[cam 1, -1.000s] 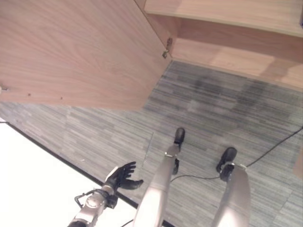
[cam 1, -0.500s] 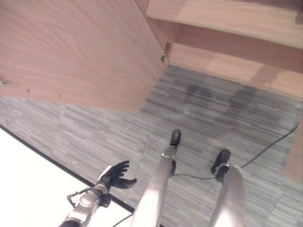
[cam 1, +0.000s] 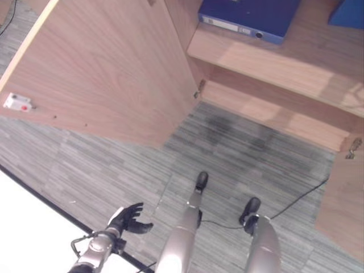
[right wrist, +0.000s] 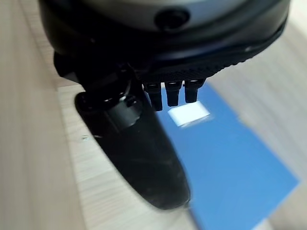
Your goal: Put the empty folder in the office cabinet
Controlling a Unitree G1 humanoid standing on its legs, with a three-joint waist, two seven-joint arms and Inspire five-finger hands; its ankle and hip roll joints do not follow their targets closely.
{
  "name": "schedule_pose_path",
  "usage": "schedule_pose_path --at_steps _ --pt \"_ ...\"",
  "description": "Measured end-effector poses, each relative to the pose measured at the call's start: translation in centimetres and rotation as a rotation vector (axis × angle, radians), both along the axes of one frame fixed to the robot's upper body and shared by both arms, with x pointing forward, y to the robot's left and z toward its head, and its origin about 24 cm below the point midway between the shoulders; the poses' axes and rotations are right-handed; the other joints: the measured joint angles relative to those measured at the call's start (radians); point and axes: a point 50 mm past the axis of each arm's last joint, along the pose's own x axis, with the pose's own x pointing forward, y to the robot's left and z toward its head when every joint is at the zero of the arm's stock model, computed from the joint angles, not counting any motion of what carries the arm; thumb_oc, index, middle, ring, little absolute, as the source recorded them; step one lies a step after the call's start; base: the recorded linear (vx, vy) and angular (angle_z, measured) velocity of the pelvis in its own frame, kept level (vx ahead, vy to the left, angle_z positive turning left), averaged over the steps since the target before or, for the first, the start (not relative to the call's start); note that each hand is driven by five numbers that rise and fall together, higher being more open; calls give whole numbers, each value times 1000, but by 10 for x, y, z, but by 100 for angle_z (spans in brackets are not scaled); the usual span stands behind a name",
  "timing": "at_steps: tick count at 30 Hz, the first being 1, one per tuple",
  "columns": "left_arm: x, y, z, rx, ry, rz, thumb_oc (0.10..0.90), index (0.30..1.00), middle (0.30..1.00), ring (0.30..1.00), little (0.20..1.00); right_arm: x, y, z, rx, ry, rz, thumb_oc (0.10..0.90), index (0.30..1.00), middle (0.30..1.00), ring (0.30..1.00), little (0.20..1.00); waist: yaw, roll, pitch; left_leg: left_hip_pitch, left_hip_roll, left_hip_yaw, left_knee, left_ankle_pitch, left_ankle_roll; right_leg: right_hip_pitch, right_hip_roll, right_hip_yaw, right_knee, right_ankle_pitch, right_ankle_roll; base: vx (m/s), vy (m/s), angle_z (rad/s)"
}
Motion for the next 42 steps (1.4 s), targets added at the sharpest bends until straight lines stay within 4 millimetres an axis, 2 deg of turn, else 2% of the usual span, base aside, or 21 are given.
schedule_pose_path --at_steps 3,7,14,15,17,18,19,20,21,24,27,28,33,40,42 --pt "0 -1 -1 -2 -1 2 800 900 900 900 900 5 1 -9 -5 26 14 800 900 900 900 900 -6 1 0 3 6 7 3 -15 1 2 6 6 -3 -2 5 3 -8 -7" --pt "0 -3 -1 -4 -1 6 800 900 900 900 900 13 -1 -28 20 59 35 800 900 900 900 900 -5 2 -1 5 12 13 3 -4 -2 3 15 13 -11 10 -2 -44 24 -8" --pt "-4 -16 -12 -42 12 48 800 900 900 900 900 29 -1 -80 102 153 71 800 900 900 900 900 -5 6 -3 14 19 25 1 -4 -3 10 24 21 -23 21 -6 -27 13 -6" --pt "-7 -19 -15 -51 24 52 800 900 900 900 900 39 5 -98 113 164 94 800 900 900 900 900 -10 8 -4 18 24 30 2 -5 -2 16 31 24 -34 25 -5 -34 26 -11" --pt "-7 -21 -16 -56 22 46 800 900 900 900 900 43 8 -111 164 164 114 800 900 900 900 900 -7 10 -4 18 28 33 -1 -5 -2 16 35 25 -39 27 -6 -28 34 -8" --pt "9 -35 -16 -39 50 35 800 900 900 900 900 54 22 -125 191 166 121 800 900 900 900 900 -19 23 -10 21 31 32 0 -6 -2 25 40 25 -51 32 -4 -31 23 -9" --pt "14 -41 -16 -51 54 27 800 900 900 900 900 61 33 -127 218 157 150 800 900 900 900 900 -18 25 -10 21 34 38 -1 -6 -2 22 42 28 -52 37 -5 -28 -1 -11" --pt "24 -52 -11 -104 -15 28 800 900 900 900 900 70 48 -136 260 162 209 800 900 900 900 900 -28 26 -11 24 34 39 -5 -4 -2 23 45 32 -51 41 -3 -21 -9 -12" --pt "30 -60 -6 -142 -61 29 800 900 900 900 900 72 51 -143 277 168 219 800 900 900 900 900 -27 26 -11 29 35 39 -7 -4 -2 29 46 33 -54 42 -3 0 0 0" --pt "40 -70 3 -181 -118 -1 800 900 900 900 900 71 48 -162 322 175 210 800 900 900 900 900 -23 26 -11 41 38 35 -13 -4 -3 48 49 23 -70 42 -3 2 -14 3" --pt "36 -68 0 -175 -96 8 800 900 900 900 900 67 43 -181 370 194 192 800 900 900 900 900 -22 26 -11 71 40 35 -23 -5 -2 80 51 19 -87 42 -2 0 0 0" --pt "28 -63 -5 -164 -71 20 800 900 900 900 900 65 41 -196 396 211 179 800 900 900 900 900 -25 27 -11 100 44 35 -35 -6 -2 111 57 17 -102 43 0 0 0 0" --pt "22 -55 -8 -173 -46 69 800 900 900 900 900 63 41 -213 424 218 166 800 900 900 900 900 -28 27 -11 127 54 31 -52 -4 -4 140 67 8 -121 47 -2 -13 1 -1" --pt "23 -58 -6 -183 -59 62 800 900 900 900 900 69 61 -242 456 263 213 800 900 900 900 900 -33 27 -11 143 68 33 -60 -4 -6 164 81 3 -145 56 -6 -10 15 -3" --pt "24 -59 -6 -189 -62 66 800 900 900 900 900 69 68 -258 446 280 229 800 900 900 900 900 -34 27 -11 166 70 32 -71 -3 -6 189 84 -1 -156 57 -6 16 10 1"
